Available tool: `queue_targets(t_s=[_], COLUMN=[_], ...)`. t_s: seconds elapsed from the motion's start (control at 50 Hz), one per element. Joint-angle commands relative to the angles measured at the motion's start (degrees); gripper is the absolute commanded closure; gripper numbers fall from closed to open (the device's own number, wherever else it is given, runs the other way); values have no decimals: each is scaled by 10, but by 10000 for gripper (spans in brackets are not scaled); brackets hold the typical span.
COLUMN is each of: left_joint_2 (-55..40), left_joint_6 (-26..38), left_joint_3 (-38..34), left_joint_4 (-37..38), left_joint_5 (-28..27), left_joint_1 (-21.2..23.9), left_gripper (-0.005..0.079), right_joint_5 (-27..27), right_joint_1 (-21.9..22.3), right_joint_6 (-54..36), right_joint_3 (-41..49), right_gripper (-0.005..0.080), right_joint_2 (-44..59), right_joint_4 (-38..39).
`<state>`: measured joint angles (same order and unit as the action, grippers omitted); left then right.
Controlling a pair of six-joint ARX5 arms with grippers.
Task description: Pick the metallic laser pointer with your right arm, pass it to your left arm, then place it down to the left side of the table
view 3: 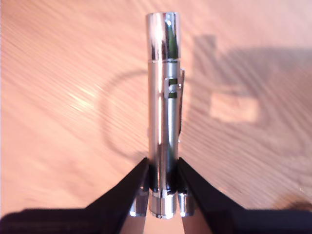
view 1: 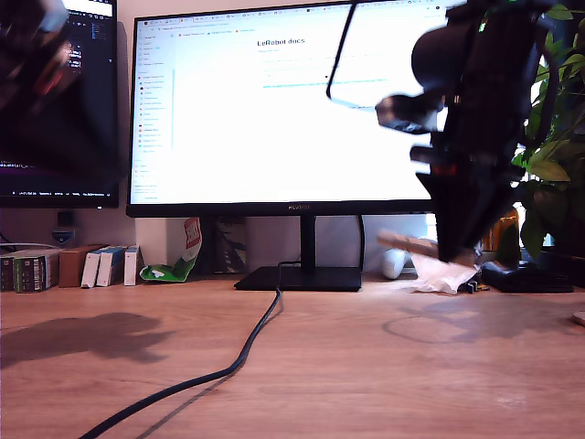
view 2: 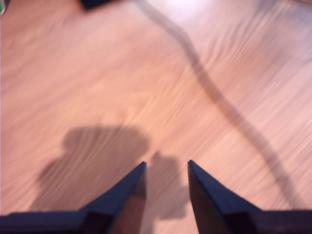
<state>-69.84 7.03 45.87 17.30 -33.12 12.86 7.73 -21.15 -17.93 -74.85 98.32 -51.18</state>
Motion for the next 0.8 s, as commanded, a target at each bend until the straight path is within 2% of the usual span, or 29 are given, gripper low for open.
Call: queue_targets(t_s=[0.0,0.32,0.36,0.42,0.52,0.64,0.68,0.78], left_joint_2=[-3,-20,-29,-45,-73,-105,-115,-133], left_joint_6=[-42,-195,-198,-244,-278,-332,-368,-416], left_joint_3=[8,8,8,8,8,8,8,8], left_joint_4=[-41,-190,-207,-232,-264,-312,-336,-383], left_joint_5=[-35,-203,-226,-252,-281,-323,-346,-371], left_joint_1=[-11,-64,-70,-75,-78,-78,-76,-73], left_gripper=[505,502,495,453,399,335,308,286], right_joint_5=[21,98,111,127,143,157,158,158], right_joint_1=[-6,-6,-6,-6,-12,-33,-42,-66], right_joint_6=[5,30,33,36,45,46,47,51], right_joint_3=[-7,-9,-9,-9,-9,-9,-9,-9], right_gripper=[765,765,765,765,765,765,765,765], right_joint_2=[-28,-109,-117,-124,-128,-128,-128,-128], right_joint_4=[3,41,43,44,43,48,54,70])
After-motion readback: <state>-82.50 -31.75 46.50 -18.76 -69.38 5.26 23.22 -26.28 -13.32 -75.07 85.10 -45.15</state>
